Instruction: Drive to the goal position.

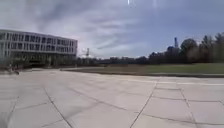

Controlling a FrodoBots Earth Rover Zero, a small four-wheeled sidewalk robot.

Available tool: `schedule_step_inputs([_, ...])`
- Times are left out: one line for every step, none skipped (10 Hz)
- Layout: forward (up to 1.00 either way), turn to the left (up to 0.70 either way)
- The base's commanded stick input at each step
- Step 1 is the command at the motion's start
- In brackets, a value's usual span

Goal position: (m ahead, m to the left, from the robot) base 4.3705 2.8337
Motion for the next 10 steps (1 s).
schedule_step_inputs([0.0,0.5])
schedule_step_inputs([0.0,0.5])
schedule_step_inputs([0.0,0.5])
schedule_step_inputs([0.0,0.5])
schedule_step_inputs([0.0,0.5])
schedule_step_inputs([0.22,0.21])
schedule_step_inputs([0.44,0.03])
schedule_step_inputs([0.5,0.0])
schedule_step_inputs([0.5,0.0])
schedule_step_inputs([0.5,0.0])
